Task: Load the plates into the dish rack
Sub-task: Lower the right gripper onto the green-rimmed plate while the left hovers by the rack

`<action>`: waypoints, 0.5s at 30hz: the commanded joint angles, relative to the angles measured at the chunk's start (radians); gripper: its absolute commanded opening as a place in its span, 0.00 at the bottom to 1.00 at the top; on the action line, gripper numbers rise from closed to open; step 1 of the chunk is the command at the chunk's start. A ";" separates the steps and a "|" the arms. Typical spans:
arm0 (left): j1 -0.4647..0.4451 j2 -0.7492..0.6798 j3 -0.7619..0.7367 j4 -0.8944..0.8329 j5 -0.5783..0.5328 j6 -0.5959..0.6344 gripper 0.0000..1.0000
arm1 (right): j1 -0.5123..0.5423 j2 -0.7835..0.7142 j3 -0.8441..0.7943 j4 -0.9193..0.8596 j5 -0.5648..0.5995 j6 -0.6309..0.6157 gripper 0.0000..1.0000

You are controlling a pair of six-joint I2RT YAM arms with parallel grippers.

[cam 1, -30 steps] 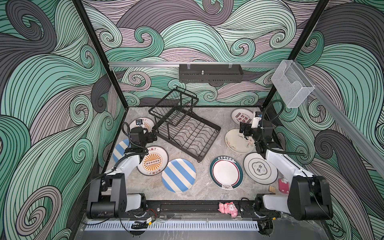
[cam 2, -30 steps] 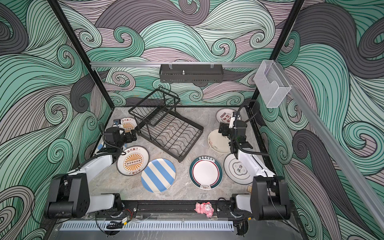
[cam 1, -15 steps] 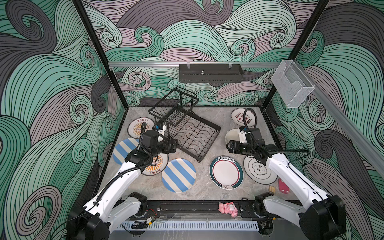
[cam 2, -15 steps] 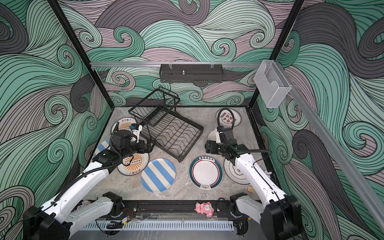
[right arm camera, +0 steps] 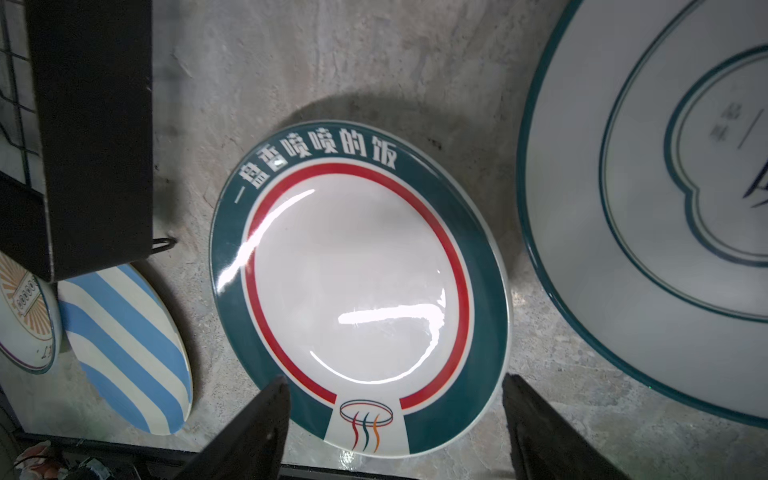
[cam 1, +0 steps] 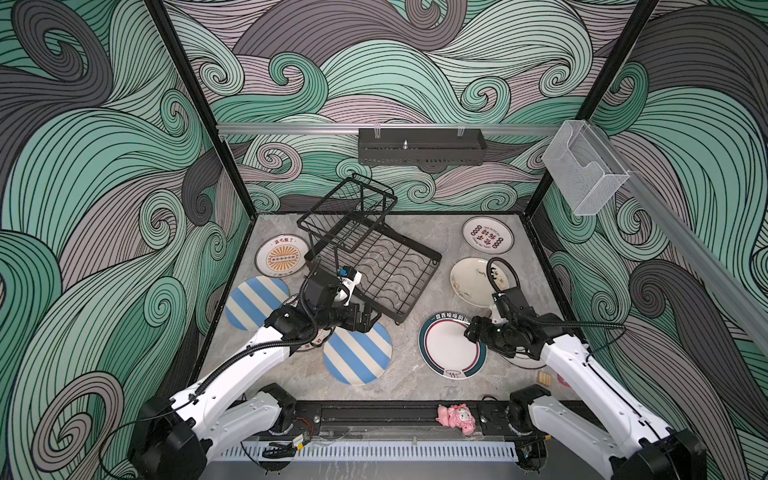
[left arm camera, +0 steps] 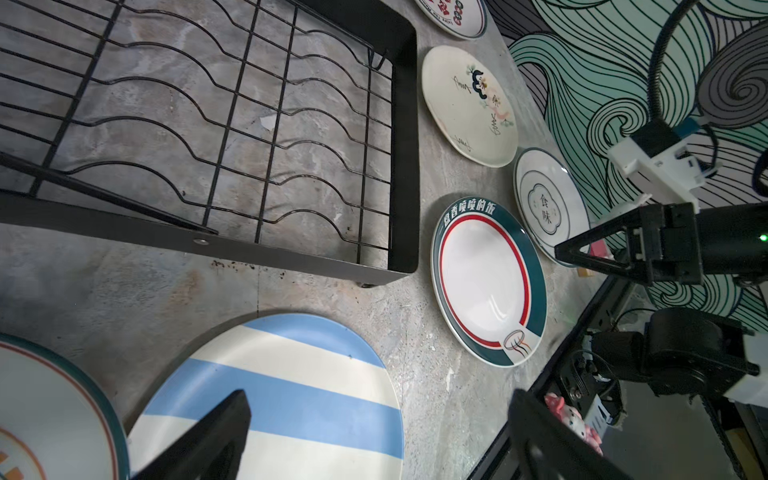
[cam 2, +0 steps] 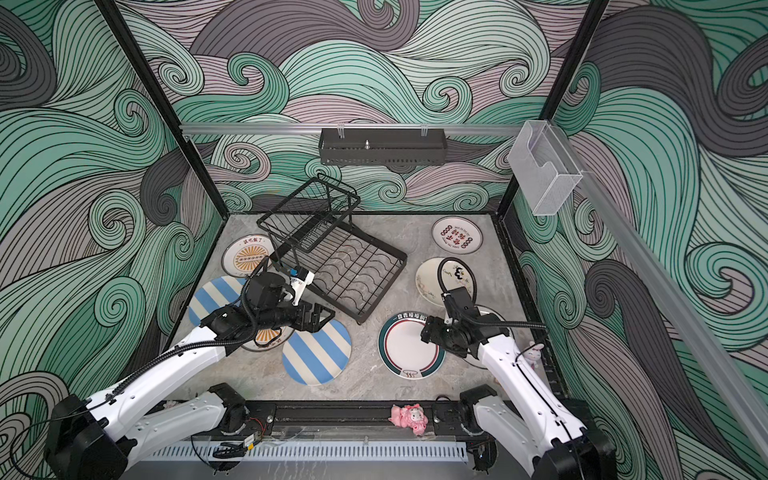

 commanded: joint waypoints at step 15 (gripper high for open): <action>-0.006 0.025 -0.044 0.003 0.041 -0.003 0.99 | -0.129 -0.158 -0.204 0.029 -0.124 0.137 0.72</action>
